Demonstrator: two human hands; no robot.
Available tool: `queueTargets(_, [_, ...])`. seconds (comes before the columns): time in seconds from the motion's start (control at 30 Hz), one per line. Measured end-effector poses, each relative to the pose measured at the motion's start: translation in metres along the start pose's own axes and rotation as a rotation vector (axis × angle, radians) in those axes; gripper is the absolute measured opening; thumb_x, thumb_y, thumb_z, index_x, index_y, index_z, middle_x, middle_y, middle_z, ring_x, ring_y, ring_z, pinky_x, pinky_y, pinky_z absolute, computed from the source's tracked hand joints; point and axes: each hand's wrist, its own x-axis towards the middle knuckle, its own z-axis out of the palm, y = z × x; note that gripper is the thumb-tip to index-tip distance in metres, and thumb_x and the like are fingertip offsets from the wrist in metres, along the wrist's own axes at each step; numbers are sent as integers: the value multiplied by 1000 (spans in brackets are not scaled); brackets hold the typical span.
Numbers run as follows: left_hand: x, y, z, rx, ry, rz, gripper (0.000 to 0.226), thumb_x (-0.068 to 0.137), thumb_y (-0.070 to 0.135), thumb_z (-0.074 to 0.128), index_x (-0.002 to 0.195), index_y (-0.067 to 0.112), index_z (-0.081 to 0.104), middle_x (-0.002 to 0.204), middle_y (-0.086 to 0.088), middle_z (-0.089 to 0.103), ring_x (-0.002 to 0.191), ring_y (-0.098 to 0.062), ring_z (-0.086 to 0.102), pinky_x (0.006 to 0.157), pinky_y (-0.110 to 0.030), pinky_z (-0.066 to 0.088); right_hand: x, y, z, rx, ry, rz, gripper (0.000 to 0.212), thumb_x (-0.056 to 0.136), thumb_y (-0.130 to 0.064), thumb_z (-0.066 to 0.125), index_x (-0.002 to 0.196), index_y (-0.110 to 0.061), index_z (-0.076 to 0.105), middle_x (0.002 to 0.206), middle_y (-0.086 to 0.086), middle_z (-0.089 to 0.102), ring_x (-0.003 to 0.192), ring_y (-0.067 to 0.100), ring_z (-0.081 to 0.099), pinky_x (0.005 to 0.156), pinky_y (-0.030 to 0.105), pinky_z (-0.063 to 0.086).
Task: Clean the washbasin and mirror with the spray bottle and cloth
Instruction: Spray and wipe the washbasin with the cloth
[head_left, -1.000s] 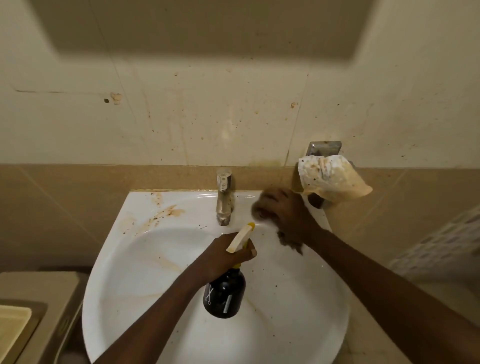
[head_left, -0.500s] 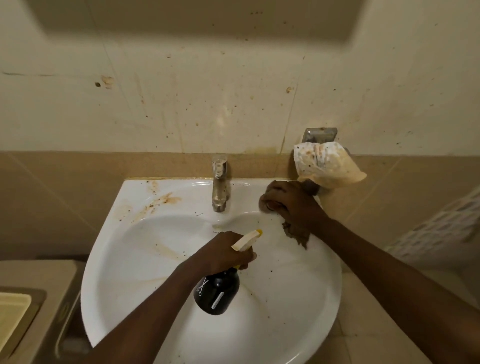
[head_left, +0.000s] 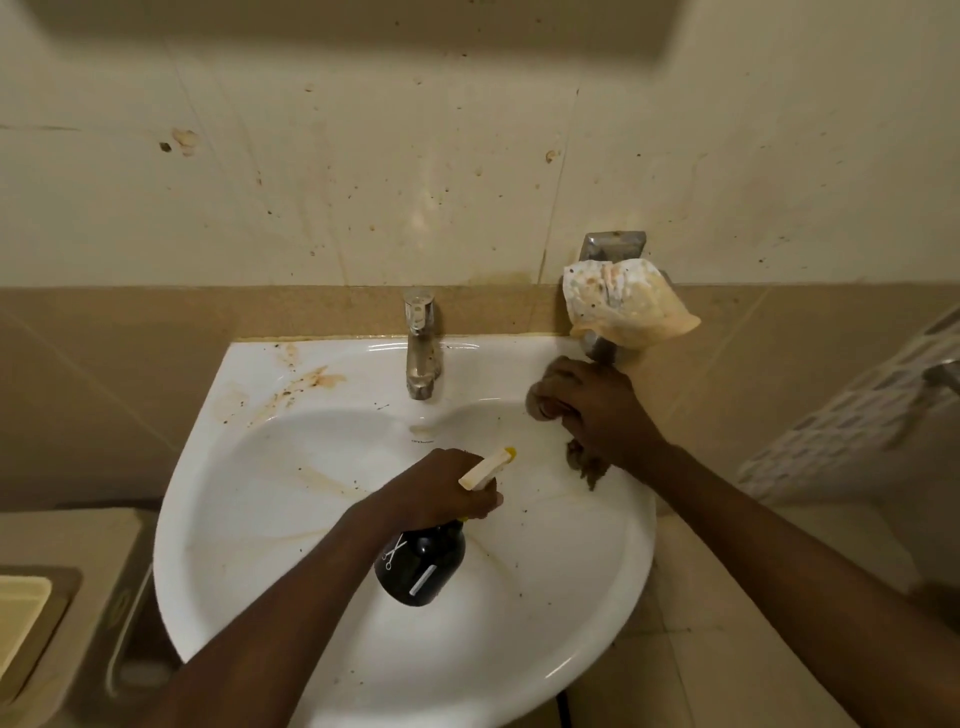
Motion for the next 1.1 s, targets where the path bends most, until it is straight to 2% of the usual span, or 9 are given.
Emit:
queueTargets(0.13, [-3, -3, -6, -33, 1, 2, 25, 82, 25, 69, 86, 0, 65, 78, -9, 71, 69, -12, 65, 74, -32, 54, -55, 0, -7, 17, 33, -22, 20, 80, -16, 59, 97, -25, 64, 108, -3, 62, 90, 22, 58, 78, 41, 44])
queueTargets(0.2, [-1, -4, -10, 6, -18, 13, 27, 84, 27, 69, 89, 1, 63, 91, -13, 71, 76, -20, 64, 81, -35, 53, -51, -2, -6, -42, 52, -24, 22, 79, -15, 58, 97, -26, 63, 108, -1, 62, 89, 25, 59, 76, 43, 45])
queueTargets(0.3, [2, -9, -10, 37, 29, 16, 36, 79, 38, 68, 87, 3, 63, 89, -15, 71, 82, -29, 67, 81, -40, 54, -12, -18, 5, -171, 50, -138, 22, 82, -13, 57, 99, -25, 61, 113, 3, 60, 95, 27, 55, 79, 45, 46])
queueTargets(0.43, [6, -15, -4, 105, 30, 11, 27, 77, 34, 67, 66, 11, 58, 65, -3, 65, 60, -13, 61, 68, -34, 52, -1, -14, 22, -317, -65, -356, 12, 94, -20, 49, 93, -26, 60, 126, 6, 57, 110, 30, 53, 87, 49, 41])
queueTargets(0.53, [6, -10, -1, 174, -29, 17, 28, 80, 32, 69, 60, 28, 50, 66, 9, 57, 62, -7, 54, 71, -30, 48, -38, -9, 14, -265, -112, -364, 14, 84, -23, 51, 76, -30, 61, 107, -2, 64, 99, 25, 56, 88, 46, 40])
queueTargets(0.6, [5, -10, -1, 208, -60, 21, 26, 80, 35, 69, 62, 31, 50, 69, 9, 58, 64, -6, 54, 71, -27, 47, -46, -14, 7, -231, -87, -302, 14, 80, -23, 51, 71, -30, 60, 98, -5, 63, 90, 24, 56, 86, 44, 39])
queueTargets(0.93, [-18, 7, 0, 405, -315, 78, 20, 81, 41, 66, 74, 23, 59, 74, 2, 65, 69, -14, 60, 74, -35, 51, -58, -31, -4, -205, 86, 70, 24, 69, -17, 53, 84, -28, 68, 105, -2, 64, 91, 28, 56, 76, 40, 33])
queueTargets(1.03, [-19, 15, 2, 435, -355, 85, 20, 79, 41, 66, 68, 25, 60, 72, 2, 68, 65, -11, 61, 71, -31, 49, -41, -37, -8, -244, 30, 152, 28, 64, -12, 64, 89, -26, 68, 105, 0, 63, 90, 30, 56, 73, 41, 36])
queueTargets(1.1, [-19, 19, 6, 455, -399, 73, 23, 72, 52, 63, 67, 30, 58, 73, 6, 68, 70, -12, 64, 75, -33, 52, -47, -39, -13, -206, -47, 202, 25, 69, -23, 56, 91, -26, 68, 105, 1, 63, 90, 31, 55, 71, 39, 36])
